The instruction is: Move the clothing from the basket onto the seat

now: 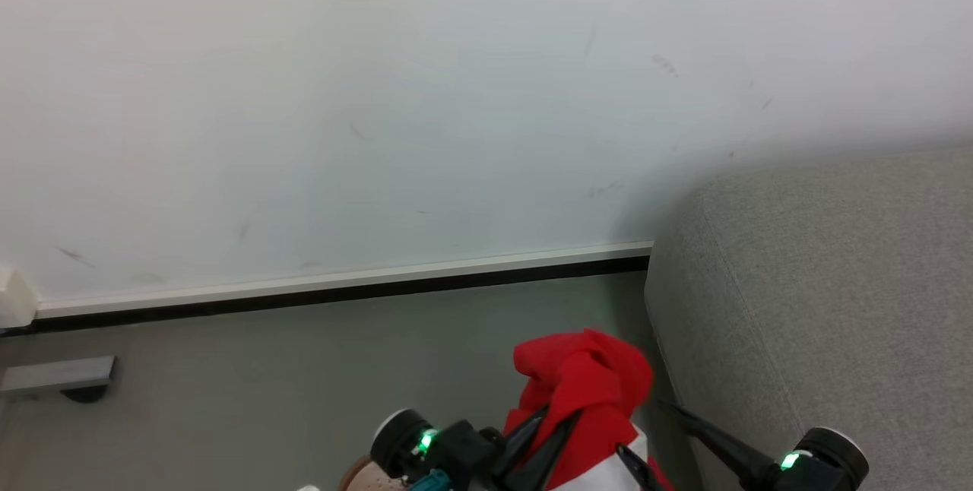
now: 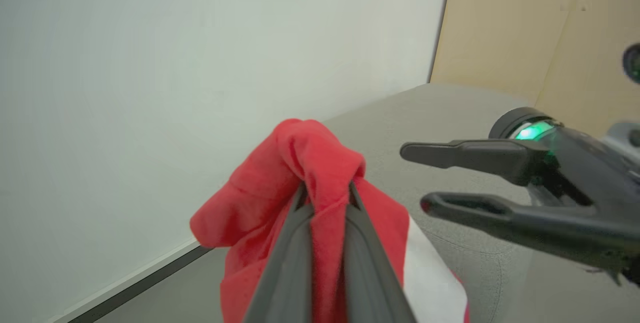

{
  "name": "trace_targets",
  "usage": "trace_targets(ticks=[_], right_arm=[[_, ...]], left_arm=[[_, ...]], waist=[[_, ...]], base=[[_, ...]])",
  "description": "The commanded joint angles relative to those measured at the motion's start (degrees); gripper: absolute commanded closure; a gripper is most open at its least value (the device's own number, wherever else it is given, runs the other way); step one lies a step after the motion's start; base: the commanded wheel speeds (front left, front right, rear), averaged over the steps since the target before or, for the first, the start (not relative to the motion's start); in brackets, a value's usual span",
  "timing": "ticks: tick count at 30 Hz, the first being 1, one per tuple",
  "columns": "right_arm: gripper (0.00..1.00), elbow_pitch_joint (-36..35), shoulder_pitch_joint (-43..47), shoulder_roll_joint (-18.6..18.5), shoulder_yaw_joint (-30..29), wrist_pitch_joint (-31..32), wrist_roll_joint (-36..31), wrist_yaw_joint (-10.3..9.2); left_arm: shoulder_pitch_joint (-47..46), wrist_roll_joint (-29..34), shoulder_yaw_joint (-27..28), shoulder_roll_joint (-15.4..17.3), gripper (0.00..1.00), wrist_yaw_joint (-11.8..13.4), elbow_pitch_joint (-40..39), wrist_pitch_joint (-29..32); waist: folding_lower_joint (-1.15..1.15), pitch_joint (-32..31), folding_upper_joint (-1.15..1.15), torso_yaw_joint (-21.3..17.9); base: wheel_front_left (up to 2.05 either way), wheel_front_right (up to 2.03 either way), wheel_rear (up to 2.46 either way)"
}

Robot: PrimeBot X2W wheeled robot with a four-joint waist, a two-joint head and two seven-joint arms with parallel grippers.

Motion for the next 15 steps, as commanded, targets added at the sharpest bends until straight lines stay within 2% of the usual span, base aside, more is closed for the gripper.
trace_targets(ticks=[1, 7, 15], right_arm=[[0.00, 0.42, -0.76, -0.09, 0.67, 0.03, 1.06, -0.14], [0.00, 1.06, -1.22, -0.93, 3.60, 0.03, 3.61, -0.14], [0.00, 0.33, -2.56, -2.18, 6.41, 0.03, 7.51, -0.14]], left_arm=[[-0.96, -1.73, -1.02, -0.17, 1.00, -0.20, -0.22, -0.20], [-2.96, -8.95, -7.32, -0.05, 1.00, -0.27, -1.57, -0.01], [-5.61, -18.52, -13.93, 2.78, 1.00, -0.29, -3.11, 0.54]], waist=[[0.00, -0.01, 0.00, -0.12], [0.00, -0.17, 0.00, -0.79], [0.00, -0.27, 0.00, -1.48]], base=[[0.00, 0.00, 0.00], [0.00, 0.00, 0.00], [0.00, 0.00, 0.00]])
